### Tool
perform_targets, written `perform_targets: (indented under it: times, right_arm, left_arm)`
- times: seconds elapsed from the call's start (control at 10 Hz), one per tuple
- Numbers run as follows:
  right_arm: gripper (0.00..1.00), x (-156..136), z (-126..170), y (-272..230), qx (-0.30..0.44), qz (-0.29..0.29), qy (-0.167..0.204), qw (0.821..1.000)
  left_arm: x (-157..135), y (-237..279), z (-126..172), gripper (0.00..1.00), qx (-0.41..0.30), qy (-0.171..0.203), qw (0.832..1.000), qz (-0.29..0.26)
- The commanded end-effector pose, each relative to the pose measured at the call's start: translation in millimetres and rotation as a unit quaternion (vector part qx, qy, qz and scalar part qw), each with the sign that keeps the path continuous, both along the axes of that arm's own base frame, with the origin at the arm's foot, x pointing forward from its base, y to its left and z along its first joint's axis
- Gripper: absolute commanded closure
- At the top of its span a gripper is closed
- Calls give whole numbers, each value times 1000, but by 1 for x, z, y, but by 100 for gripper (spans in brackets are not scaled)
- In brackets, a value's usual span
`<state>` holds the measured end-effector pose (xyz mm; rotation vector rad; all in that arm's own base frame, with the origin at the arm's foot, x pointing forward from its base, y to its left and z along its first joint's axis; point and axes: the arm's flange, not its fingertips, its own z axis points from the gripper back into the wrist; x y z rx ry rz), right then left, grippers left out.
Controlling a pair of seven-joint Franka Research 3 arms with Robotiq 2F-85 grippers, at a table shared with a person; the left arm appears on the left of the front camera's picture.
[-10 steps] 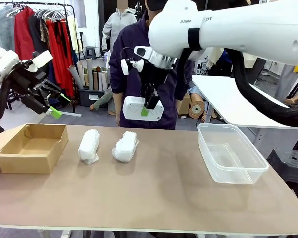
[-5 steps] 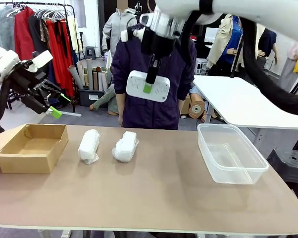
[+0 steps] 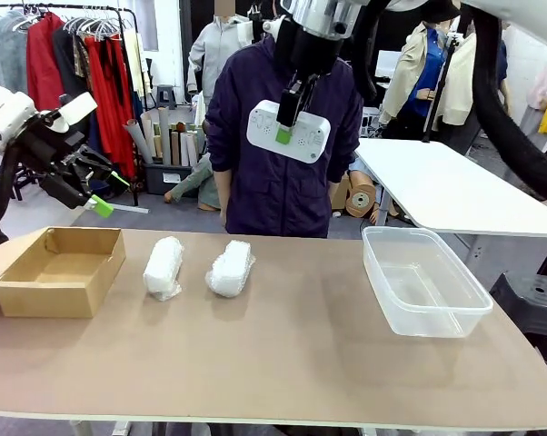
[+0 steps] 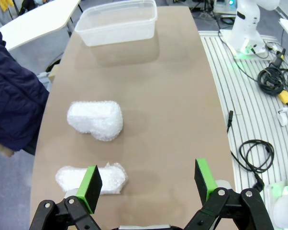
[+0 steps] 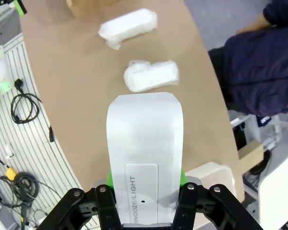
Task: Separate and place wrapped and unwrapped clocks.
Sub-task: Pick up the Digital clock indicated by the person.
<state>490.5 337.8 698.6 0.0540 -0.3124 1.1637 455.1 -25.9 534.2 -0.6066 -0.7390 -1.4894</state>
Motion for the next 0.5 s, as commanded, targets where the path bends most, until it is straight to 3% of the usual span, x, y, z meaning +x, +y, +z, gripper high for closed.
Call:
perform_targets:
  times: [0.0,0.4]
  right_arm:
    - [100,0,-4,4,0,7,5,1000]
    - [100,0,-4,4,0,7,5,1000]
  left_arm:
    - [-1,0,1,0,-8,-1,1000,-3]
    - [-1,0,1,0,-8,-1,1000,-3]
